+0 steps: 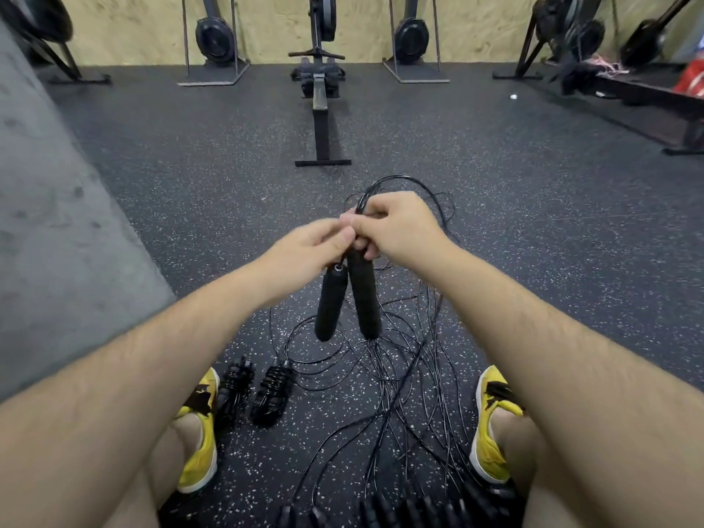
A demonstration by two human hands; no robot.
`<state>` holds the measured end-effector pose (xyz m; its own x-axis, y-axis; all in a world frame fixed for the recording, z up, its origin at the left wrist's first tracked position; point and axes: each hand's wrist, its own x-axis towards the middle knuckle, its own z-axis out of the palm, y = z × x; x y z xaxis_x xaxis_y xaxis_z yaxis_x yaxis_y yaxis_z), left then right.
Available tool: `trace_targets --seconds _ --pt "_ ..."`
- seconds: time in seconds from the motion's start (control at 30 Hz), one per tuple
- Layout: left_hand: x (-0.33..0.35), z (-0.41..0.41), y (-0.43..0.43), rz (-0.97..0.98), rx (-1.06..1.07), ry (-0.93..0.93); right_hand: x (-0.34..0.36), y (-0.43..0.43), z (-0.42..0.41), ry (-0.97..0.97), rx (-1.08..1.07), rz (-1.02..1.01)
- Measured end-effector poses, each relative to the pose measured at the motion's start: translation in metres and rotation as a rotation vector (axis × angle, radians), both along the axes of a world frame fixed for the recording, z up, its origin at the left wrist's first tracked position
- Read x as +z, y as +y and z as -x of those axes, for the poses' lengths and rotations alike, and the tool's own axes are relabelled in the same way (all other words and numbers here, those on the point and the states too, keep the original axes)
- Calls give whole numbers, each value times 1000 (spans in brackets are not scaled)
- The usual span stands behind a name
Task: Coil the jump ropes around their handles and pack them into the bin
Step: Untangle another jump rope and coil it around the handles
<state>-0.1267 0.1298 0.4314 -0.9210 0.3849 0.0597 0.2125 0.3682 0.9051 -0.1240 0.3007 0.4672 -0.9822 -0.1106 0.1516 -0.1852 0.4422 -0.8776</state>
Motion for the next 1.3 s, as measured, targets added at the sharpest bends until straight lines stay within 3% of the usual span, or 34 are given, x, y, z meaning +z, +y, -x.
trace_targets --seconds 0.33,0.53,0.93,1.3 --pt "-9 -5 19 61 92 -6 -10 0 15 -180 -56 381" --pt "-8 -3 23 47 139 41 -21 8 13 -236 -52 376" --pt "-5 -2 38 -131 270 -68 -19 7 0 -261 -146 397" --pt "-6 3 37 -253 201 -216 -15 0 -3 -342 -181 621"
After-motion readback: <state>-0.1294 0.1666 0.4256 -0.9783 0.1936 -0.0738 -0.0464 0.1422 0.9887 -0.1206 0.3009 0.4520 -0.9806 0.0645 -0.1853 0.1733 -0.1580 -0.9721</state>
